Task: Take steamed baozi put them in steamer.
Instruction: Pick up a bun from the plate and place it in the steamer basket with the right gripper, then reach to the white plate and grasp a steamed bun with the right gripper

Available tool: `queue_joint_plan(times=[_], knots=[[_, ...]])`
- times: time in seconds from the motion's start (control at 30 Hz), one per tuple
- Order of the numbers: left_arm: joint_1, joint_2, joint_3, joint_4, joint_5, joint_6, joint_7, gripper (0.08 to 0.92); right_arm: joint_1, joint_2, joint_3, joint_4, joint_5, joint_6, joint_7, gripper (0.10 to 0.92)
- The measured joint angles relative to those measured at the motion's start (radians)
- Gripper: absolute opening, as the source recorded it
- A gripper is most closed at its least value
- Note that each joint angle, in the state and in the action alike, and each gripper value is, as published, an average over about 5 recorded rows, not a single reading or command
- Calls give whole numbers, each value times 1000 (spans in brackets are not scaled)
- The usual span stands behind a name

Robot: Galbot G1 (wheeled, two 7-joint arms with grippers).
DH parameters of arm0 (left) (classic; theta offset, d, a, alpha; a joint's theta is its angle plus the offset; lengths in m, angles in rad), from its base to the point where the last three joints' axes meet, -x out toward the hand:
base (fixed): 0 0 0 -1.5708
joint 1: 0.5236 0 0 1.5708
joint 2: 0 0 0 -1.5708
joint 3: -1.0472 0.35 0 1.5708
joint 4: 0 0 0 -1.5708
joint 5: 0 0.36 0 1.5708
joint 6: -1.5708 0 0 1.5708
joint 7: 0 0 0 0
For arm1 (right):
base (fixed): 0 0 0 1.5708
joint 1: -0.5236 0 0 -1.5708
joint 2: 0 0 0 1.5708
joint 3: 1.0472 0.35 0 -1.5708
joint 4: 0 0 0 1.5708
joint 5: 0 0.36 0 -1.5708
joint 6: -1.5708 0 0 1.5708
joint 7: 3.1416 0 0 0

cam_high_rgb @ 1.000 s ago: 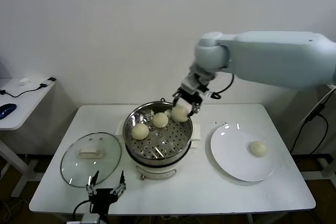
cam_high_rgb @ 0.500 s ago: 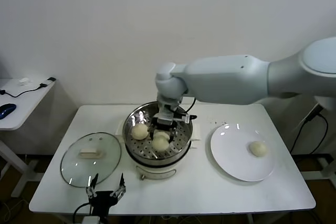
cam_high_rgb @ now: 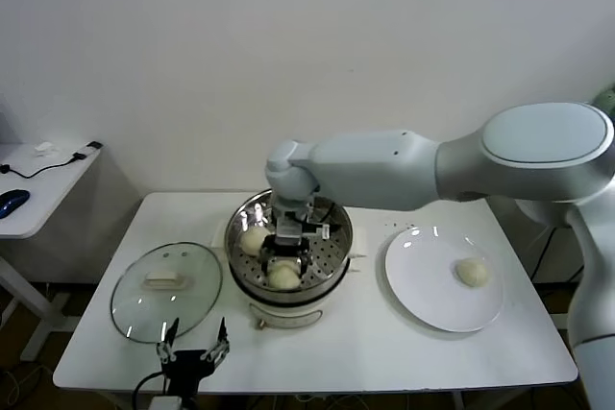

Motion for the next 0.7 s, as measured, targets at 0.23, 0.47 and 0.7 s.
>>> queue_joint_plan(times=[0.23, 0.47, 0.7], knots=[[8, 0, 3, -1, 1, -5, -2, 823, 26, -25, 14, 4, 35, 22, -9, 822], [11, 0, 4, -10, 4, -6, -2, 823, 112, -126, 2, 3, 141, 14, -56, 823], [7, 1, 2, -10, 4, -7, -2, 823, 233, -313, -101, -16, 252, -80, -113, 823]])
